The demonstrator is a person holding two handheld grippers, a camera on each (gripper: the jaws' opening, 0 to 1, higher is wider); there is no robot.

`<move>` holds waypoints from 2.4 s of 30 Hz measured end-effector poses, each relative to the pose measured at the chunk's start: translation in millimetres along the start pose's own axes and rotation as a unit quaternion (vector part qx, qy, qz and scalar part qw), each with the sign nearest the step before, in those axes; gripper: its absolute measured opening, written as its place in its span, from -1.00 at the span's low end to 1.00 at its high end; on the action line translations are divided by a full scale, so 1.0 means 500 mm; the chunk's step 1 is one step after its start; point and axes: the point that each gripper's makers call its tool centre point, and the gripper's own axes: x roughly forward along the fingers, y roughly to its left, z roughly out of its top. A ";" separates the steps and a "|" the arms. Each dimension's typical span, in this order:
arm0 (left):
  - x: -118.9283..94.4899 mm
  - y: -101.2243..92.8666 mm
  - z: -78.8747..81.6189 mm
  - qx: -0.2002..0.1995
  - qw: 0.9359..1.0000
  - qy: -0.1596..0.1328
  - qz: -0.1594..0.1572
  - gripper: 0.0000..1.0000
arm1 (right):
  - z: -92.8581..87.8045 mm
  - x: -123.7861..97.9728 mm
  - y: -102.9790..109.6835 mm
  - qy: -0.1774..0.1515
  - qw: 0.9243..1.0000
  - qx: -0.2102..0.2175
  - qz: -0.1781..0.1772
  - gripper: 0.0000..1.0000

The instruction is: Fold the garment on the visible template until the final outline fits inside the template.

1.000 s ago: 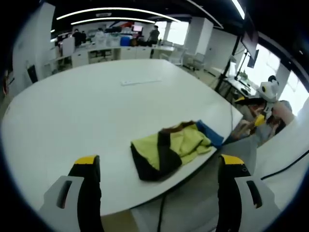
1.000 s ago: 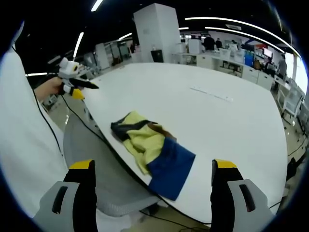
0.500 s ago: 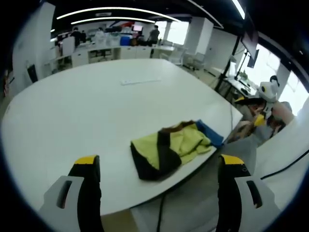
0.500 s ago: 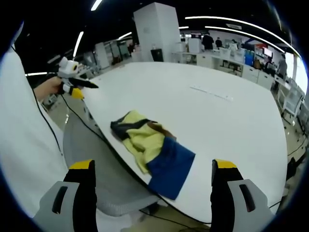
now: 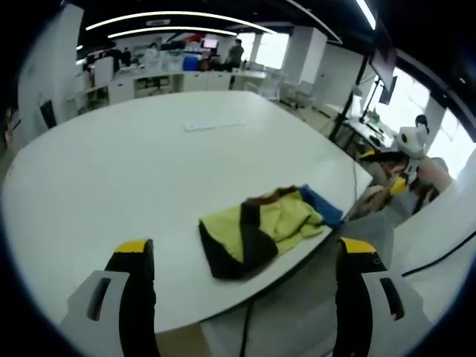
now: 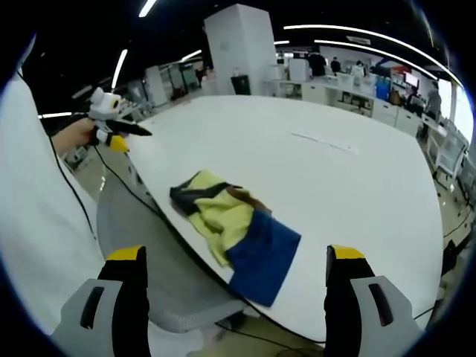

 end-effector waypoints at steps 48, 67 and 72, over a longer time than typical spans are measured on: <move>0.078 -0.020 -0.003 -0.008 0.999 0.015 -0.039 0.80 | 0.016 0.076 0.007 -0.037 0.998 0.049 0.029 0.63; 0.118 -0.029 -0.018 -0.003 0.998 0.039 -0.059 0.67 | 0.016 0.112 0.030 -0.036 0.997 0.053 0.044 0.52; 0.127 -0.032 -0.019 -0.002 0.997 0.042 -0.065 0.65 | 0.018 0.119 0.029 -0.038 0.997 0.058 0.046 0.51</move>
